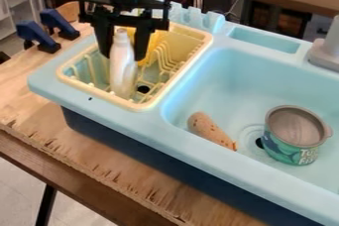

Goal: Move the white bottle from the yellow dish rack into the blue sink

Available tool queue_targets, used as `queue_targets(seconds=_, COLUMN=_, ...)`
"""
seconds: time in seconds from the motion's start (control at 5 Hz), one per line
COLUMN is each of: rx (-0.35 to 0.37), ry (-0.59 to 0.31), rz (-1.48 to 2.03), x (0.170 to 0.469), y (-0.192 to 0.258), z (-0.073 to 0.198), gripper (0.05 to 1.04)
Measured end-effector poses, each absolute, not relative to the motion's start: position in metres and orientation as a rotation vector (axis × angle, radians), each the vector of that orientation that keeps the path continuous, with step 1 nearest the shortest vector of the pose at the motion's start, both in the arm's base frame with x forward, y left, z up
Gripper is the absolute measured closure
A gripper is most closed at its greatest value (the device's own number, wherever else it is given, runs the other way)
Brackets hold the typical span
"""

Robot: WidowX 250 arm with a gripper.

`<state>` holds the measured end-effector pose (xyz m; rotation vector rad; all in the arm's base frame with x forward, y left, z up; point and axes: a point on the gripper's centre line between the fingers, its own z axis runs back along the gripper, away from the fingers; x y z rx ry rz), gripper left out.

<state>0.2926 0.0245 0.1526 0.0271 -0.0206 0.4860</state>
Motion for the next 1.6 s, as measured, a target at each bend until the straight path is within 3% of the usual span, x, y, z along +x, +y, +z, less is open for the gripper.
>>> queue_targets(seconds=0.4, rx=-0.003, ry=-0.037, rz=0.409, x=0.287, y=0.02, z=0.186, gripper=0.465)
queue_targets(seconds=0.8, rx=-0.148, ry=-0.192, rz=0.151, x=0.302, y=-0.008, z=0.249, gripper=0.465)
queue_targets(seconds=1.0, rx=-0.187, ry=-0.161, rz=0.061, x=0.311, y=-0.044, z=0.251, gripper=0.465)
queue_targets(seconds=1.2, rx=-0.218, ry=-0.199, rz=0.043, x=0.317, y=-0.066, z=0.235, gripper=0.465)
queue_targets(seconds=1.4, rx=-0.212, ry=-0.22, rz=0.033, x=0.32, y=-0.077, z=0.227, gripper=0.465)
queue_targets(seconds=1.6, rx=-0.168, ry=-0.187, rz=0.044, x=0.328, y=-0.08, z=0.208, gripper=0.465)
